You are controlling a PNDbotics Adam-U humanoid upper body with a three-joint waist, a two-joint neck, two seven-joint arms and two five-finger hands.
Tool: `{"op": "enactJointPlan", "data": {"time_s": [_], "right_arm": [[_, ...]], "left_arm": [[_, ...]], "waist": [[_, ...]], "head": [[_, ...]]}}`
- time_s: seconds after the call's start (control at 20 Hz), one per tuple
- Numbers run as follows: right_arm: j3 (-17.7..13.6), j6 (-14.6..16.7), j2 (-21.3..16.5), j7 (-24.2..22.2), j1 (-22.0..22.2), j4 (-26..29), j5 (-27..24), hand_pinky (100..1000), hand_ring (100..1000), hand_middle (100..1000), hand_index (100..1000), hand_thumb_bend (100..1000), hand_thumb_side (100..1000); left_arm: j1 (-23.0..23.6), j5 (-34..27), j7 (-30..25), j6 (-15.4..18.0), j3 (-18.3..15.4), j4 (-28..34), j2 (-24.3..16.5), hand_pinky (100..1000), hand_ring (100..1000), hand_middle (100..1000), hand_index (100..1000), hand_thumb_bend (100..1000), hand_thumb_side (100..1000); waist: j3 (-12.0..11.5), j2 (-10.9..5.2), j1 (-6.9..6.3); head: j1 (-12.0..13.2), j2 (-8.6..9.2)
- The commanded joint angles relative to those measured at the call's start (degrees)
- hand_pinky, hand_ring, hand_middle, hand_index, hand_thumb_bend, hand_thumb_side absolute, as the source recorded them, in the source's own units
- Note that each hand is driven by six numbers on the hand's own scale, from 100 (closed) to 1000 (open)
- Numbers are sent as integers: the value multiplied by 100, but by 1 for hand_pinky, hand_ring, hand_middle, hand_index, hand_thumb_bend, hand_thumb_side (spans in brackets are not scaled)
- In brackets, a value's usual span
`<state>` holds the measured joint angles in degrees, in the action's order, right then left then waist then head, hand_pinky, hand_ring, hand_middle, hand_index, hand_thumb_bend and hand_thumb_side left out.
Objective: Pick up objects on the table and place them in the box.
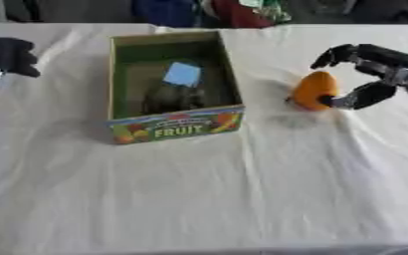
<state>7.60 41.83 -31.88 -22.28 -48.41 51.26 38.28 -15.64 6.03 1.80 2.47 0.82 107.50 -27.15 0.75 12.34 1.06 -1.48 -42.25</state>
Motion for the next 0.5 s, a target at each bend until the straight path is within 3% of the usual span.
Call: {"op": "enactJointPlan", "data": {"time_s": [0.05,0.5], "right_arm": [[-106,-6,-38,136,-152,-133,323,772,801,772,848,343,555],[-319,-208,96,694,-203,-635,1131,754,750,716,806,289,382]], "left_arm": [[-24,7,-18,1,-61,95,-47,651,541,548,717,342,937],[-3,19,-40,-3,-61,93,-17,650,541,548,718,334,943]], "waist": [[-14,-119,-14],[-52,-125,-14]], "head": [[-28,-27],[-61,-38]]}}
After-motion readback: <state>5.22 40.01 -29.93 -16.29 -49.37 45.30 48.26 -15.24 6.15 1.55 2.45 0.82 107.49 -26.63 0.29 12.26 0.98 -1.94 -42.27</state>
